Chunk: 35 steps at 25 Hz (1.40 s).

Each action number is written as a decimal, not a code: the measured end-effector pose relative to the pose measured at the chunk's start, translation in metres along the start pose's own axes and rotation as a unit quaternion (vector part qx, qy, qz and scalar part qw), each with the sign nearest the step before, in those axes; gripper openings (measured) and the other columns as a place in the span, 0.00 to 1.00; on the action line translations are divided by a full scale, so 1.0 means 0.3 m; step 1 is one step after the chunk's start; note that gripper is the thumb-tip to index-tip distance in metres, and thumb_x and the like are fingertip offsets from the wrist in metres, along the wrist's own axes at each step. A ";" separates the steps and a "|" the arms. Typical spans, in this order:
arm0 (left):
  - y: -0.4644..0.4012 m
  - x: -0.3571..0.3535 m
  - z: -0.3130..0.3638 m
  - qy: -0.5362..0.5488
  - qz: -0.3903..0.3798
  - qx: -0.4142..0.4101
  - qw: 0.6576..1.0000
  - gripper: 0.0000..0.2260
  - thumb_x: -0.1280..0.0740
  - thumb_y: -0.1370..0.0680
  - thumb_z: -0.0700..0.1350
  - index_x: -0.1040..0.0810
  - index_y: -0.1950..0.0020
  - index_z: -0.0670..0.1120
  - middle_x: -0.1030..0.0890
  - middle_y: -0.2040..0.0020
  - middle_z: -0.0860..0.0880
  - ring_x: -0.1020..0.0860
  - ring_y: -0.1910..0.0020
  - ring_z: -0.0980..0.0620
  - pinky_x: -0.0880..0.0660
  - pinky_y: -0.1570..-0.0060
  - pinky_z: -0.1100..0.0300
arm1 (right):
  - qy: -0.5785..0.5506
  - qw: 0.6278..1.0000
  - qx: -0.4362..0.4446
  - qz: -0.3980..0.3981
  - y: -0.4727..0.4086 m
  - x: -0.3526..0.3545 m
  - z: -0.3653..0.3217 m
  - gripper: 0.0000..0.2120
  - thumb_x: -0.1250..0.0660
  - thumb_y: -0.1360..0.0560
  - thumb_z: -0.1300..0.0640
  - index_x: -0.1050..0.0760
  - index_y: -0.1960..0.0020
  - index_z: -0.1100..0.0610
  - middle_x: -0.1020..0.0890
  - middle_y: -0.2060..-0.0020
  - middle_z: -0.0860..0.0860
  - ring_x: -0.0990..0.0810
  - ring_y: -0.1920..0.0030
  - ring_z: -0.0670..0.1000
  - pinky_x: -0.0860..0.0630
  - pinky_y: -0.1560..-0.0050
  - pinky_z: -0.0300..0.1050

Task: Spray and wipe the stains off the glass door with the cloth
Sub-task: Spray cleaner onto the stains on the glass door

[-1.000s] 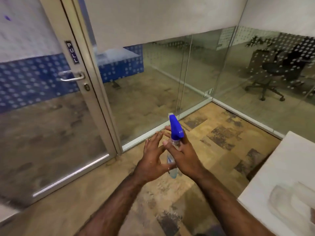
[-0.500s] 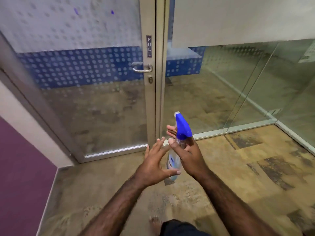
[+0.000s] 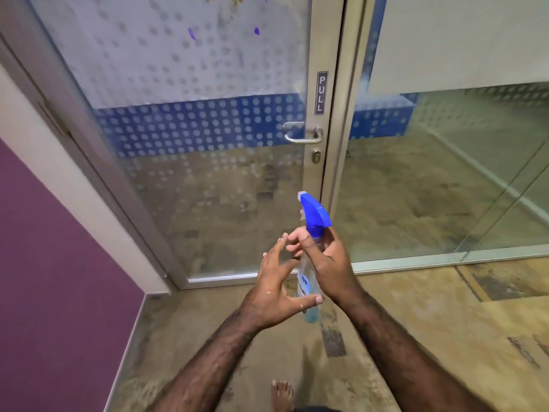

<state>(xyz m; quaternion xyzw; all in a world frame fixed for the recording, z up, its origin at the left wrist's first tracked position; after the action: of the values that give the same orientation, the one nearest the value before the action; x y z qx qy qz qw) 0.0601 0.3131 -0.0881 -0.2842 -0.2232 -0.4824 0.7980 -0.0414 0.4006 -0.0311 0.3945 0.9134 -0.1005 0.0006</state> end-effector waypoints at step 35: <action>-1.435 1.951 -0.046 -0.503 0.432 -0.104 0.742 0.38 0.47 0.13 0.63 0.54 0.13 0.40 0.53 0.13 0.35 0.53 0.13 0.36 0.53 0.18 0.28 | 0.062 0.953 0.295 0.031 -1.196 -0.662 -0.860 0.03 0.31 0.14 0.48 0.24 0.42 0.41 0.16 0.50 0.63 0.15 0.65 0.53 0.15 0.61 0.55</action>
<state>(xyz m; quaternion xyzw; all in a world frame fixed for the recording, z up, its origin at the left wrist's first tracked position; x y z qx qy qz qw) -0.0703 -0.2330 0.3731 -0.6325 -0.3938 0.1064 0.6584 -0.1430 0.0653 0.3035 0.4104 0.8285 -0.3412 -0.1695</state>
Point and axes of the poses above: each hand's wrist, its own y-axis away from the middle knuckle, its own x-axis out of the back of the hand, z = x × y, the point moved 7 cm from there along -y, towards the middle knuckle
